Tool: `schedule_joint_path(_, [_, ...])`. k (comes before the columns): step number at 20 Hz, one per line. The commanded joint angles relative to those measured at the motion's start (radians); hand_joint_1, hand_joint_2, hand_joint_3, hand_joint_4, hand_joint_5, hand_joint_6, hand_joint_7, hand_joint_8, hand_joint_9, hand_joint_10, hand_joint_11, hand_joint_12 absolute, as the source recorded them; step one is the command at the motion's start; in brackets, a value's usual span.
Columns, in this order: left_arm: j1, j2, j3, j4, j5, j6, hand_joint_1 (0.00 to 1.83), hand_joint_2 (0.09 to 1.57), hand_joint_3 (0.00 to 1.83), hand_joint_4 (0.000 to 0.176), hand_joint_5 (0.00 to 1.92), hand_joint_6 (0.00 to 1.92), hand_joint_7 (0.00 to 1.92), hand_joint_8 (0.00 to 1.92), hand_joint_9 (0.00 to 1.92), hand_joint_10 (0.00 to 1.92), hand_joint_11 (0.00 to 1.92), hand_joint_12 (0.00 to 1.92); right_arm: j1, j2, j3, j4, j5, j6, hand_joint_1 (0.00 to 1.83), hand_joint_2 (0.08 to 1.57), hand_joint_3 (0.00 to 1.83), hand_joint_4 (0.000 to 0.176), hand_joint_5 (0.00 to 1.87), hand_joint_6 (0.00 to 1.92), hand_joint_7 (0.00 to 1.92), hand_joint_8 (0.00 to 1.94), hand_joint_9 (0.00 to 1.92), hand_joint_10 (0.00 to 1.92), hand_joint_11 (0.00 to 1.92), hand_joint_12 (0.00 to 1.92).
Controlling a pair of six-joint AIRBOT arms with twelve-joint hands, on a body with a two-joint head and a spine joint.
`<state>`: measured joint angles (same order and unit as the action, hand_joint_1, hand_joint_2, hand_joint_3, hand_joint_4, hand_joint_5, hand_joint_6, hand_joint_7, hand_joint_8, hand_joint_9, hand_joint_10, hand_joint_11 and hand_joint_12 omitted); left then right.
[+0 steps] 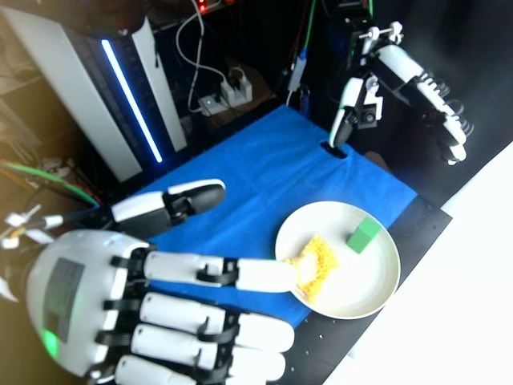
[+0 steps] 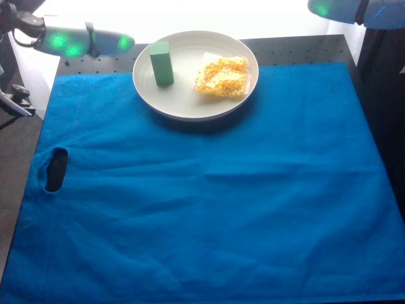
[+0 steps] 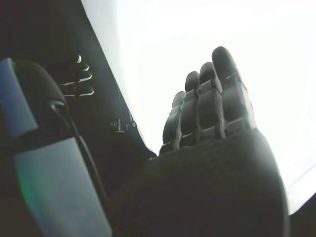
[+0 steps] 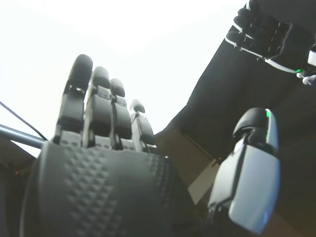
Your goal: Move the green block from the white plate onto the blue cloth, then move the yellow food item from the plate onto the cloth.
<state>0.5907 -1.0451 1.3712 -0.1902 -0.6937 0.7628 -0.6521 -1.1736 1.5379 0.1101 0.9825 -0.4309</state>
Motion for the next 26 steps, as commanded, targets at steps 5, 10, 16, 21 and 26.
schedule_joint_path(5, [-0.067,-0.013,0.024,0.065,-0.044,-0.009,0.71,0.93,0.00,0.042,0.38,0.00,0.58,0.00,0.51,0.00,0.12,0.93,0.015,-0.008,0.011,0.020,0.117,0.005,0.59,0.82,0.00,0.084,0.12,0.00,0.27,0.00,0.27,0.00,0.05,0.31])
schedule_joint_path(10, [-0.165,-0.043,0.099,0.299,0.138,-0.159,0.68,0.88,0.00,0.014,0.36,0.00,0.58,0.00,0.61,0.01,0.27,0.82,0.015,-0.016,0.007,-0.005,0.117,0.005,0.63,0.80,0.00,0.070,0.20,0.00,0.41,0.00,0.37,0.00,0.01,0.53])
schedule_joint_path(16, [-0.222,-0.071,0.143,0.422,0.288,-0.165,0.78,0.89,0.00,0.013,0.41,0.00,0.64,0.00,0.68,0.01,0.29,0.92,0.015,-0.025,-0.004,-0.043,0.117,0.005,0.60,0.83,0.00,0.042,0.24,0.00,0.37,0.01,0.33,0.00,0.00,0.49])
schedule_joint_path(21, [-0.253,-0.116,0.193,0.496,0.389,-0.165,0.80,0.80,0.00,0.000,0.47,0.00,0.65,0.00,0.67,0.00,0.19,1.24,0.015,-0.028,-0.015,-0.070,0.119,0.005,0.60,0.88,0.01,0.018,0.21,0.00,0.42,0.00,0.34,0.00,0.00,0.53])
schedule_joint_path(26, [-0.263,-0.153,0.230,0.516,0.436,-0.164,0.79,0.81,0.00,0.001,0.52,0.00,0.68,0.00,0.78,0.04,0.18,1.61,0.015,-0.028,-0.031,-0.091,0.131,0.005,0.53,1.00,0.02,0.000,0.14,0.00,0.30,0.00,0.31,0.00,0.01,0.60])
